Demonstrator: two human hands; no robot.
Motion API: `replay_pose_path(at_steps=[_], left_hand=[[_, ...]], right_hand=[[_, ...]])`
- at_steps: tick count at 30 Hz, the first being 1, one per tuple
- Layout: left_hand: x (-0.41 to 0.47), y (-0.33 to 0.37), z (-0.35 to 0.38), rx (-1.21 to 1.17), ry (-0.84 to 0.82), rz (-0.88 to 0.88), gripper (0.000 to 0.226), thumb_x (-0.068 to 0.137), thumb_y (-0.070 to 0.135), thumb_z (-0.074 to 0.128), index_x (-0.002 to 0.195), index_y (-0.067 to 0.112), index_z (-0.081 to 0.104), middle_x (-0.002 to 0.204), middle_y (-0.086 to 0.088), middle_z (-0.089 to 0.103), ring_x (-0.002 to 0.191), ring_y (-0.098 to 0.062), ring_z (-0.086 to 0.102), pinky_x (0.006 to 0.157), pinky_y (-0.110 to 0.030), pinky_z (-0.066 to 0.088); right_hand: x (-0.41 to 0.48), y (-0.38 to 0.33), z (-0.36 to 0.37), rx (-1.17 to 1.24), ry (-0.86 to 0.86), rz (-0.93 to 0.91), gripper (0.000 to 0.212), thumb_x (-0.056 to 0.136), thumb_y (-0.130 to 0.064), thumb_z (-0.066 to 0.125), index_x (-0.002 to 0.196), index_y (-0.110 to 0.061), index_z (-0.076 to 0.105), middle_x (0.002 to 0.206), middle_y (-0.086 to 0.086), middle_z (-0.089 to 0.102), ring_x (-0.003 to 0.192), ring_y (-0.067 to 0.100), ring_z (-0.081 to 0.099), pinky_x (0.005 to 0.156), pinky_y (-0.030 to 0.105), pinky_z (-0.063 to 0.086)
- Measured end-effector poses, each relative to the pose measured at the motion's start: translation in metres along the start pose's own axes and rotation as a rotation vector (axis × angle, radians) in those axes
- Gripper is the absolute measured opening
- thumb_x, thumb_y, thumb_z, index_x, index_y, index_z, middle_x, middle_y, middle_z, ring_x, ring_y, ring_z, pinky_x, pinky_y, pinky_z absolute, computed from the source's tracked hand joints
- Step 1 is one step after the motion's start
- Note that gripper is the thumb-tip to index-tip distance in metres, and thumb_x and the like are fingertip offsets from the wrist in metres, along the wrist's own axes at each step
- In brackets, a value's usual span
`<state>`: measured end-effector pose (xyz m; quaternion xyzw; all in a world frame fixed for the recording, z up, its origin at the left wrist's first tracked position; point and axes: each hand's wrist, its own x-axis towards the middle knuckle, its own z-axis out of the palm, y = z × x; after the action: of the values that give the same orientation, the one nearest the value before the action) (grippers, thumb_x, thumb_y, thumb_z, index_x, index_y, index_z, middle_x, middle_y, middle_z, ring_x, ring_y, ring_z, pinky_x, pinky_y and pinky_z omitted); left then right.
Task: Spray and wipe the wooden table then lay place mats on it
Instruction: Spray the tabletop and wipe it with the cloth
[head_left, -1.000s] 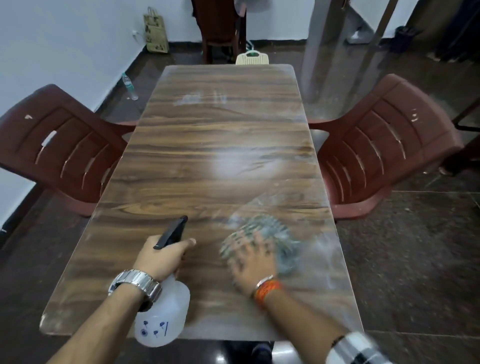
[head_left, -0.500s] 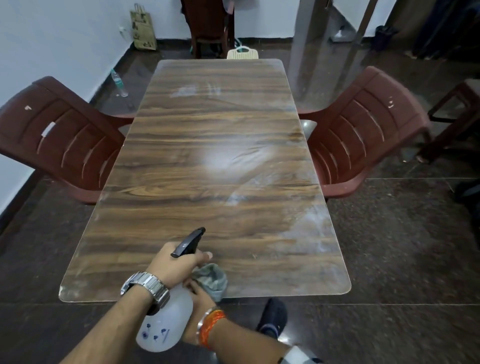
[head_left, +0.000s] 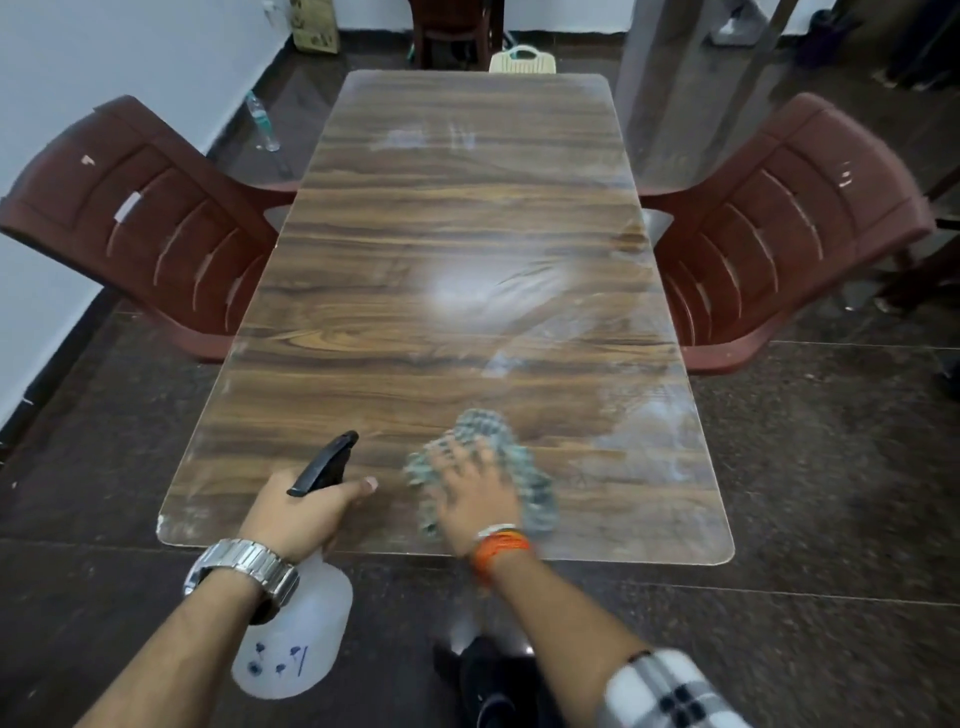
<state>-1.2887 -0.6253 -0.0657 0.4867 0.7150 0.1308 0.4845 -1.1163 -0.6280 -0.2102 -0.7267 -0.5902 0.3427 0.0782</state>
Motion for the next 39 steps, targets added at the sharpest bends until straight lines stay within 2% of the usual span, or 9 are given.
replay_pose_path(at_steps=[2, 7, 11, 14, 17, 22, 30, 35, 39], left_hand=[[-0.004, -0.004, 0.001, -0.021, -0.026, -0.023, 0.035, 0.076, 0.035, 0.082, 0.078, 0.001, 0.076, 0.080, -0.023, 0.076, 0.051, -0.027, 0.057, 0.061, -0.037, 0.046], [-0.006, -0.008, 0.003, -0.066, -0.020, -0.031, 0.033, 0.078, 0.031, 0.082, 0.073, -0.001, 0.075, 0.073, -0.013, 0.078, 0.050, -0.027, 0.056, 0.062, -0.039, 0.048], [-0.006, -0.003, 0.006, -0.042, -0.006, -0.002, 0.029, 0.076, 0.034, 0.083, 0.066, 0.008, 0.076, 0.079, -0.022, 0.077, 0.051, -0.029, 0.058, 0.062, -0.040, 0.048], [-0.008, 0.005, 0.009, 0.002, -0.009, 0.009, 0.035, 0.071, 0.042, 0.083, 0.068, 0.008, 0.078, 0.078, -0.019, 0.077, 0.066, -0.039, 0.071, 0.075, -0.048, 0.057], [-0.009, 0.019, 0.018, -0.026, -0.002, 0.035, 0.031, 0.079, 0.032, 0.081, 0.075, 0.002, 0.077, 0.078, -0.020, 0.077, 0.065, -0.038, 0.069, 0.070, -0.043, 0.055], [-0.011, 0.039, 0.045, -0.070, -0.046, 0.039, 0.027, 0.080, 0.030, 0.080, 0.074, 0.004, 0.074, 0.089, -0.033, 0.073, 0.055, -0.027, 0.055, 0.064, -0.038, 0.045], [0.003, 0.071, 0.098, -0.178, -0.022, -0.010, 0.033, 0.081, 0.028, 0.079, 0.081, -0.005, 0.074, 0.079, -0.020, 0.077, 0.046, -0.025, 0.053, 0.059, -0.035, 0.046], [0.007, 0.094, 0.135, -0.187, 0.125, -0.050, 0.039, 0.085, 0.028, 0.076, 0.079, -0.011, 0.072, 0.053, -0.018, 0.061, 0.043, -0.024, 0.053, 0.051, -0.027, 0.041], [0.000, 0.106, 0.167, -0.253, 0.289, -0.135, 0.040, 0.085, 0.027, 0.076, 0.067, -0.006, 0.062, 0.045, -0.011, 0.051, 0.040, -0.020, 0.046, 0.049, -0.026, 0.034]], right_hand=[[-0.052, 0.086, -0.026, -0.180, 0.328, 0.209, 0.055, 0.096, -0.055, 0.026, 0.149, -0.046, 0.010, 0.160, -0.013, 0.009, 0.148, 0.022, 0.000, 0.116, 0.054, 0.013], [-0.079, 0.135, -0.036, -0.110, 0.489, 0.585, 0.057, 0.096, -0.054, 0.024, 0.150, -0.042, 0.009, 0.161, -0.007, 0.004, 0.147, 0.028, 0.001, 0.116, 0.056, 0.001], [-0.068, 0.036, 0.019, -0.219, 0.295, 0.156, 0.050, 0.083, -0.046, 0.043, 0.130, -0.036, 0.055, 0.142, -0.001, 0.051, 0.134, 0.034, 0.041, 0.111, 0.058, 0.011], [-0.059, -0.021, 0.052, -0.325, 0.033, -0.241, 0.052, 0.095, -0.046, 0.031, 0.146, -0.037, 0.030, 0.156, -0.005, 0.028, 0.145, 0.032, 0.017, 0.113, 0.056, -0.011], [-0.056, -0.004, 0.043, -0.354, 0.041, -0.382, 0.053, 0.098, -0.045, 0.030, 0.149, -0.037, 0.018, 0.159, -0.006, 0.016, 0.147, 0.029, 0.006, 0.112, 0.051, -0.014], [-0.096, 0.118, 0.001, -0.432, 0.149, -0.188, 0.052, 0.096, -0.057, 0.029, 0.147, -0.047, 0.022, 0.154, -0.015, 0.028, 0.142, 0.021, 0.029, 0.111, 0.048, 0.010], [-0.122, 0.221, -0.064, -0.467, 0.138, -0.030, 0.056, 0.093, -0.060, 0.028, 0.147, -0.048, 0.019, 0.155, -0.013, 0.024, 0.142, 0.025, 0.019, 0.113, 0.045, 0.006], [-0.085, 0.212, -0.076, -0.607, -0.009, -0.592, 0.060, 0.091, -0.058, 0.035, 0.148, -0.041, 0.025, 0.154, -0.009, 0.031, 0.145, 0.029, 0.016, 0.108, 0.055, 0.016], [-0.015, 0.194, -0.097, -0.726, -0.308, -1.224, 0.050, 0.099, -0.053, 0.031, 0.146, -0.037, 0.031, 0.154, -0.008, 0.030, 0.146, 0.027, 0.013, 0.116, 0.053, -0.004]])
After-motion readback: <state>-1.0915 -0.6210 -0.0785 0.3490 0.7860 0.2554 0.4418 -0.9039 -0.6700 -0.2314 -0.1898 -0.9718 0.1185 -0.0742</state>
